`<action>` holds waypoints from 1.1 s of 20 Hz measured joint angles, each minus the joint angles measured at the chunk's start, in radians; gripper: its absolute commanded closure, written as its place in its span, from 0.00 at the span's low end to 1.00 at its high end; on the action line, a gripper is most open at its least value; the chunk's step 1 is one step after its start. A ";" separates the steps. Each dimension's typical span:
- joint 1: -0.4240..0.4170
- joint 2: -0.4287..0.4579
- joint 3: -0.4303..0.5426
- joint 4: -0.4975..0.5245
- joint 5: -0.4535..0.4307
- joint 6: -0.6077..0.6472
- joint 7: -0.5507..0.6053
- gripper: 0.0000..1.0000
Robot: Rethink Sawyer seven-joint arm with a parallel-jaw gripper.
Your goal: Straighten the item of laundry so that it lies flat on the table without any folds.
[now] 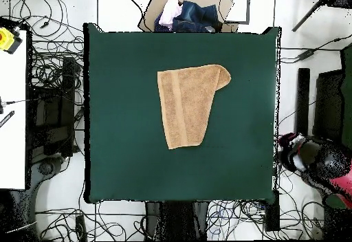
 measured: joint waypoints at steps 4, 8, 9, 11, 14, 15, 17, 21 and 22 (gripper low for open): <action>-0.080 0.031 0.054 -0.022 -0.014 0.008 -0.097 0.00; -0.128 0.057 0.108 -0.042 -0.043 0.027 -0.197 0.00; -0.135 0.061 0.119 -0.045 -0.051 0.033 -0.222 0.00; -0.155 0.072 0.157 -0.055 -0.074 0.063 -0.298 0.00; -0.173 0.085 0.192 -0.062 -0.088 0.091 -0.379 0.00; -0.178 0.090 0.202 -0.063 -0.092 0.098 -0.405 0.00; -0.183 0.100 0.214 -0.067 -0.105 0.106 -0.457 0.00; -0.166 0.106 0.214 -0.076 -0.158 0.108 -0.533 0.00; -0.155 0.105 0.211 -0.079 -0.176 0.108 -0.538 0.00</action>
